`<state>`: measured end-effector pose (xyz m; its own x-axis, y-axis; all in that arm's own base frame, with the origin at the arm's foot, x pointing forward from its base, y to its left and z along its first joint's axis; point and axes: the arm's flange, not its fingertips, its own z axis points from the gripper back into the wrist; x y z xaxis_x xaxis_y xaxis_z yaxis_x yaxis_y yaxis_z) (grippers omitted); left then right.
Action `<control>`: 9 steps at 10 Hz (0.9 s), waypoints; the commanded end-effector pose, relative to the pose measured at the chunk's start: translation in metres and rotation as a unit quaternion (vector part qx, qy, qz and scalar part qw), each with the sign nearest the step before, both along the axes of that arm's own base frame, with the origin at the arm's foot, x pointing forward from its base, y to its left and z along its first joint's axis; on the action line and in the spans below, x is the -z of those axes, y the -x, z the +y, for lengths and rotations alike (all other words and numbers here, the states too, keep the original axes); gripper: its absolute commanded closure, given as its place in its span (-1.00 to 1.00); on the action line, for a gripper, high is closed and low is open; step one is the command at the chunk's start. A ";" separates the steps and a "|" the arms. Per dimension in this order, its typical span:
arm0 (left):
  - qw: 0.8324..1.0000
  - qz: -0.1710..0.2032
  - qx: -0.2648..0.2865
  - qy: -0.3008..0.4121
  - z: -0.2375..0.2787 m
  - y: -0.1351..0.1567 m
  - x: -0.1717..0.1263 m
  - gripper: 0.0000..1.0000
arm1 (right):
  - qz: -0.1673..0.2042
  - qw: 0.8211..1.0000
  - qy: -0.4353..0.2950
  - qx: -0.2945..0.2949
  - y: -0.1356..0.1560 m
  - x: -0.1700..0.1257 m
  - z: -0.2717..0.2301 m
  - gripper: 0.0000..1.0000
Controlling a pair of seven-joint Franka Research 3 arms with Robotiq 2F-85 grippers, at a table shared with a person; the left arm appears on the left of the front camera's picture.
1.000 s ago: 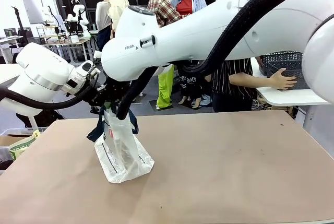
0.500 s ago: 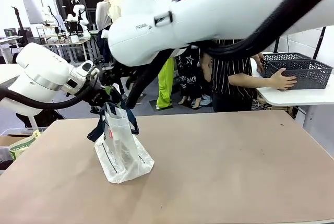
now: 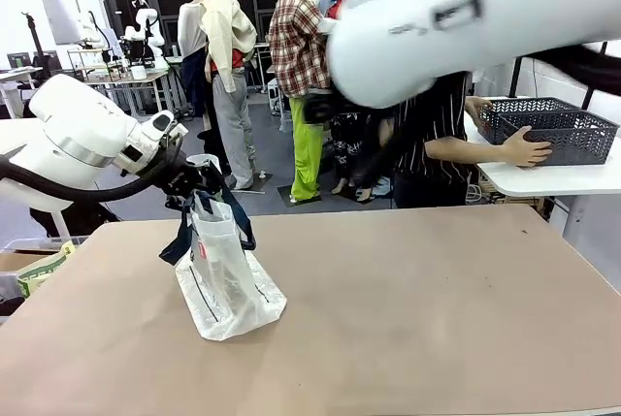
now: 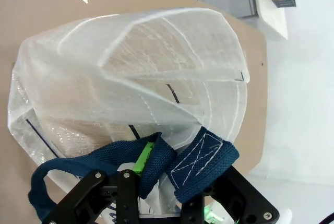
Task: Transfer purchased items from the store into the shopping bag.
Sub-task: Move the Reusable shopping bag to the right side of the table.
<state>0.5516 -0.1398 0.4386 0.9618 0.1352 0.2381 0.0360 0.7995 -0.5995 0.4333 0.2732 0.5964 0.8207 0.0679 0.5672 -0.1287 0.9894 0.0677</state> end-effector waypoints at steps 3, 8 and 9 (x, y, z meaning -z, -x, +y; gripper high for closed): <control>0.998 0.000 0.006 -0.064 -0.011 0.008 -0.004 1.00 | 0.046 0.950 0.044 0.306 0.026 0.016 -0.128 -1.00; 0.993 0.015 0.025 -0.116 -0.035 0.004 -0.009 1.00 | 0.110 0.883 -0.025 0.455 0.032 0.090 -0.247 -1.00; 0.992 0.027 0.040 -0.115 -0.036 0.002 -0.009 1.00 | 0.114 0.888 -0.040 0.443 0.024 0.099 -0.248 -1.00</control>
<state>0.5469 -0.1696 0.4523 0.9648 0.0269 0.2614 0.0867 0.9065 -0.4133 0.4003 0.0170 0.5037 0.6182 -0.6916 0.3735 0.7476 0.6640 -0.0080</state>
